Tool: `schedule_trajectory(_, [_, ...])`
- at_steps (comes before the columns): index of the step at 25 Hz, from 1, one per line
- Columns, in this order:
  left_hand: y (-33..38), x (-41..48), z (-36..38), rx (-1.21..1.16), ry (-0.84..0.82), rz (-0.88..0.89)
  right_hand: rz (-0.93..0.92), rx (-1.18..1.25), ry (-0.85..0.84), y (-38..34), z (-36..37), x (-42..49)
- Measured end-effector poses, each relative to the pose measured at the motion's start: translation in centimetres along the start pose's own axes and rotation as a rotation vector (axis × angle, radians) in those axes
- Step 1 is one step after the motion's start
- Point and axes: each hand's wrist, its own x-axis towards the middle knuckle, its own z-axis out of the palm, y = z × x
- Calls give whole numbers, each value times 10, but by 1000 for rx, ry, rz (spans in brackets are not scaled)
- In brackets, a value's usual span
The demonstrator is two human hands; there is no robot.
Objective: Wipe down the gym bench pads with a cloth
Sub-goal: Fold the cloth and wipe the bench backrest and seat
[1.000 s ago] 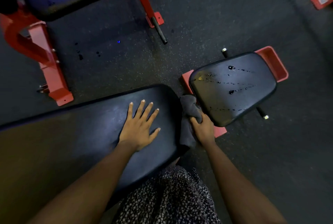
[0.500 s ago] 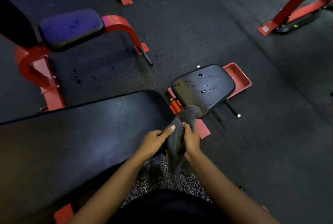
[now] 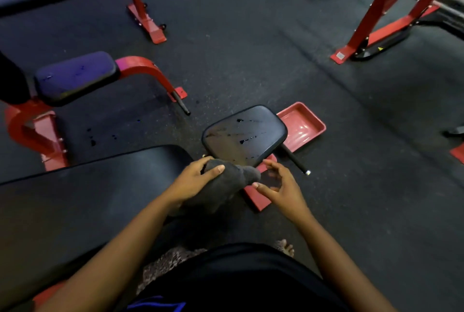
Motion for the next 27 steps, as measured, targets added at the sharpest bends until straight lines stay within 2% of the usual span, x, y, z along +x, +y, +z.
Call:
schedule_trajectory(1, [17, 7, 18, -54, 33, -18, -39, -74, -118, 11, -30, 13])
schedule_trajectory(4, [35, 8, 27, -272, 113, -75, -69, -179, -332, 26, -52, 41])
schedule_trajectory(6, [50, 19, 57, -480, 272, -153, 11, 29, -455, 35, -87, 52])
schedule_trajectory(8, [54, 27, 80, -609, 370, -268, 130, 278, -456, 42, -111, 60])
schedule_trajectory(10, [52, 39, 92, -716, 399, -386, 176, 438, -433, 46, -127, 69])
schedule_trajectory(13, [58, 69, 93, -795, 400, -493, 214, 568, -343, 34, -143, 104])
schedule_trajectory(15, [55, 88, 93, -893, 336, -518, 341, 652, -326, 32, -150, 131])
schedule_trajectory(17, [43, 97, 109, -945, 200, -508, 456, 584, -455, 39, -156, 144])
schedule_trajectory(19, [29, 108, 126, -854, 136, -508, 464, 456, -540, 50, -165, 162])
schedule_trajectory(21, [26, 125, 131, -851, 235, -483, 461, 455, -526, 56, -175, 186])
schedule_trajectory(23, [26, 138, 127, -969, 373, -441, 486, 563, -586, 55, -180, 208])
schedule_trajectory(25, [25, 142, 120, -1015, 445, -420, 458, 371, -682, 48, -173, 222])
schedule_trajectory(27, [22, 139, 119, -887, 479, -477, 367, 169, -650, 38, -160, 236])
